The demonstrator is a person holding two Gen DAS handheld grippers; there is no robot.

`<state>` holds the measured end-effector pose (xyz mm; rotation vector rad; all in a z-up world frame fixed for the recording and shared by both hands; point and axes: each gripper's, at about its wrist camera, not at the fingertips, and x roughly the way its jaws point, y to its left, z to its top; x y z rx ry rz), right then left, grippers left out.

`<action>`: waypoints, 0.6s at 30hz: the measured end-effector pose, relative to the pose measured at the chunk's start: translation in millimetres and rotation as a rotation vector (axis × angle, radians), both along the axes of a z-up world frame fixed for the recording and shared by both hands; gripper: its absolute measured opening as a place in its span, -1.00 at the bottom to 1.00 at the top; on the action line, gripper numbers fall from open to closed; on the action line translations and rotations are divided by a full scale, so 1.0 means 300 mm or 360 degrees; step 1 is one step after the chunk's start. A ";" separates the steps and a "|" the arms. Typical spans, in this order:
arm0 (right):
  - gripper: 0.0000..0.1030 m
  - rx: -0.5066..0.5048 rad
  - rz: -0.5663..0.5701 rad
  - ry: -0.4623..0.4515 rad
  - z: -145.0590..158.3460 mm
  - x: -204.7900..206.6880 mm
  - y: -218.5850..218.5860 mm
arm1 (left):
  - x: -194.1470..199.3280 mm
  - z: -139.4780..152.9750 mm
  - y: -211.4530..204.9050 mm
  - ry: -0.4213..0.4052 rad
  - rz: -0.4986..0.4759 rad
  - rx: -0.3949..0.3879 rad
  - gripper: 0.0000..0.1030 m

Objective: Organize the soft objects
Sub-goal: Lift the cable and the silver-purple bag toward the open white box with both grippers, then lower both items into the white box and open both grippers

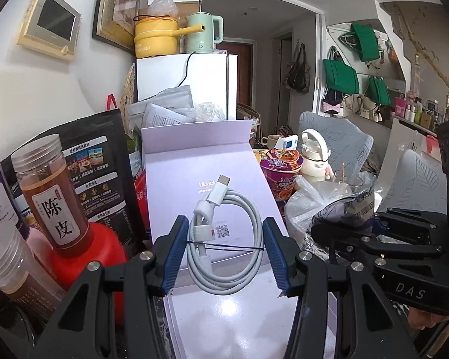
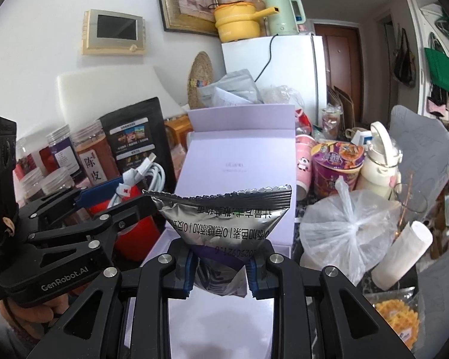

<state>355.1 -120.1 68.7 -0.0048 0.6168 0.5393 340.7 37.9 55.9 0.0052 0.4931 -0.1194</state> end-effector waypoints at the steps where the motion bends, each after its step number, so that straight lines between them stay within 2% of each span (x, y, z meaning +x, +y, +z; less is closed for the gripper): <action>1: -0.48 -0.0012 -0.0007 0.0010 -0.011 0.011 0.002 | 0.006 -0.005 0.000 0.0005 0.0010 0.0013 -0.02; 9: -0.48 -0.0130 -0.0091 0.0063 -0.075 0.059 0.007 | 0.079 -0.090 -0.008 0.0122 0.0046 0.0067 -0.02; 18: -0.46 -0.0201 -0.0083 0.0132 -0.130 0.087 0.040 | 0.158 -0.186 -0.009 0.0273 0.0098 0.0142 -0.02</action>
